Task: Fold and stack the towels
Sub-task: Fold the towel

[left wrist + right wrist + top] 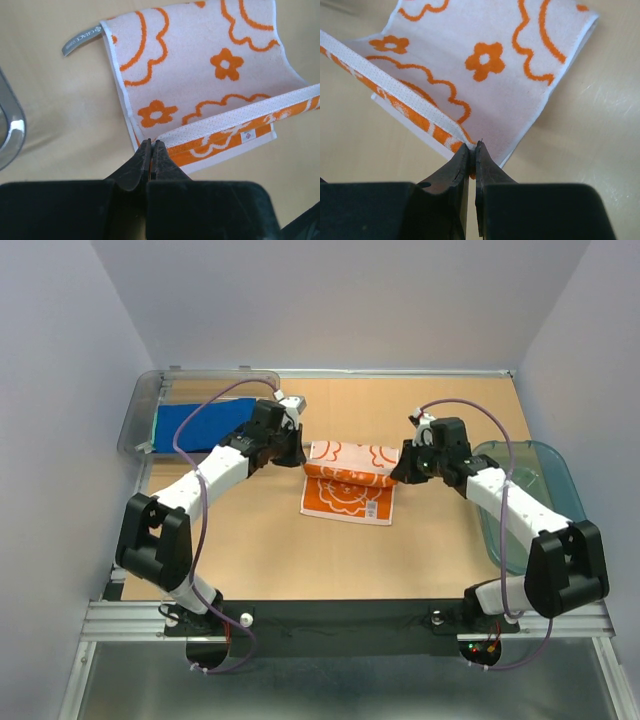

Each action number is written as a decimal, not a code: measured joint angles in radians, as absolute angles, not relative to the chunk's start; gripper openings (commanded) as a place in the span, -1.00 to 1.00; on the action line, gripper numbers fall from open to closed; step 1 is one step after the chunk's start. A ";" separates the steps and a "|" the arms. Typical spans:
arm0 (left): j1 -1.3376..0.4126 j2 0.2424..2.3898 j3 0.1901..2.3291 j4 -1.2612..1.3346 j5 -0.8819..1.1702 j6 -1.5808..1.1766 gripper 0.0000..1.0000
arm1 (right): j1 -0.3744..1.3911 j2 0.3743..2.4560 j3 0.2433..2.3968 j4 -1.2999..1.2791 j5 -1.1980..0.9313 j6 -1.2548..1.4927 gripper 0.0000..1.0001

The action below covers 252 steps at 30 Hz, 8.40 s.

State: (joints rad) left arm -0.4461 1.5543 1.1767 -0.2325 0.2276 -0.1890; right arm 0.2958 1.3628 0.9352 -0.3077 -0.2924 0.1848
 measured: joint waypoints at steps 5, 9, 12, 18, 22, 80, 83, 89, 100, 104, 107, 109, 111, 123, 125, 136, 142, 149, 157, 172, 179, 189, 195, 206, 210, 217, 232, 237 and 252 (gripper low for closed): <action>-0.461 1.557 1.083 -0.226 0.236 -0.236 -1.00 | 0.296 1.424 0.899 -0.311 -0.288 0.224 -0.99; -0.468 1.574 1.048 -0.212 0.238 -0.271 -1.00 | 0.296 1.515 0.888 -0.311 -0.289 0.258 -0.99; -0.472 1.608 1.046 -0.198 0.235 -0.289 -1.00 | 0.296 1.555 0.885 -0.312 -0.283 0.274 -0.99; -0.480 1.691 1.047 -0.180 0.221 -0.307 -1.00 | 0.296 1.592 0.885 -0.310 -0.263 0.290 -0.99; -0.492 1.728 1.047 -0.183 0.202 -0.316 -1.00 | 0.296 1.597 0.879 -0.307 -0.260 0.292 -0.99; -0.609 1.667 1.027 -0.122 0.041 -0.482 -0.03 | 0.303 1.541 0.823 -0.233 -0.422 0.283 -0.17; -0.622 1.641 0.955 -0.100 0.038 -0.490 -0.03 | 0.310 1.483 0.767 -0.231 -0.450 0.281 -0.17; -0.636 1.461 0.756 -0.112 0.025 -0.534 -0.01 | 0.316 1.332 0.647 -0.235 -0.497 0.291 -0.16; -0.648 1.311 0.645 -0.093 -0.004 -0.654 0.07 | 0.316 1.202 0.579 -0.239 -0.382 0.458 -0.10; -0.648 1.326 0.644 -0.063 -0.014 -0.706 0.05 | 0.316 1.185 0.570 -0.235 -0.318 0.557 -0.07; -0.648 1.350 0.638 -0.031 -0.016 -0.739 0.04 | 0.316 1.188 0.548 -0.224 -0.304 0.602 -0.07; -0.648 1.371 0.632 -0.013 -0.015 -0.762 0.02 | 0.316 1.203 0.525 -0.209 -0.304 0.630 -0.07; -0.648 1.388 0.627 0.004 -0.013 -0.785 0.01 | 0.316 1.223 0.501 -0.194 -0.308 0.656 -0.07; -0.648 1.426 0.610 0.086 -0.008 -0.867 -0.03 | 0.316 1.284 0.459 -0.067 -0.344 0.736 -0.31; -0.648 1.426 0.606 0.090 -0.008 -0.875 -0.03 | 0.316 1.284 0.456 -0.059 -0.344 0.741 -0.41; -0.648 1.421 0.565 0.151 -0.020 -0.962 -0.02 | 0.316 1.283 0.456 -0.049 -0.356 0.753 -0.99; -0.648 1.418 0.551 0.176 -0.029 -1.002 -0.14 | 0.316 1.283 0.456 -0.047 -0.368 0.752 -0.99; -0.648 1.419 0.538 0.176 -0.038 -1.026 -0.37 | 0.316 1.282 0.456 -0.044 -0.371 0.752 -0.99; -0.648 1.399 0.529 0.183 -0.056 -1.053 -0.37 | 0.316 1.280 0.456 -0.044 -0.374 0.748 -0.99; -0.648 1.350 0.518 0.221 -0.101 -1.060 -0.24 | 0.316 1.276 0.456 -0.044 -0.375 0.736 -0.99; -0.648 1.414 0.518 0.224 -0.091 -1.061 -0.24 | 0.316 1.270 0.441 -0.044 -0.375 0.733 -0.99; -0.648 1.417 0.521 0.227 -0.088 -1.053 -1.00 | 0.316 1.254 0.440 -0.043 -0.374 0.733 -0.99; -0.648 1.394 0.549 0.178 -0.089 -1.037 -1.00 | 0.316 1.236 0.442 -0.044 -0.374 0.731 -0.99; -0.603 1.383 0.827 0.024 -0.112 -0.882 -1.00 | 0.316 1.230 0.627 -0.083 -0.285 0.692 -0.99; -0.524 1.464 0.985 0.012 -0.099 -0.817 -1.00 | 0.306 1.290 0.761 -0.091 -0.243 0.659 -0.99; -0.434 1.720 1.383 -0.064 -0.017 -0.688 -1.00 | 0.263 1.494 1.079 -0.096 -0.128 0.577 -0.99; -0.352 2.094 1.878 -0.102 0.225 -0.601 -1.00 | 0.170 1.802 1.441 -0.094 -0.101 0.451 -0.99; -0.351 2.060 1.770 -0.073 0.266 -0.592 -1.00 | 0.170 1.763 1.361 -0.086 -0.141 0.448 -0.99; -0.365 1.700 1.206 -0.082 0.303 -0.592 -1.00 | 0.171 1.445 0.912 -0.093 -0.342 0.587 -0.99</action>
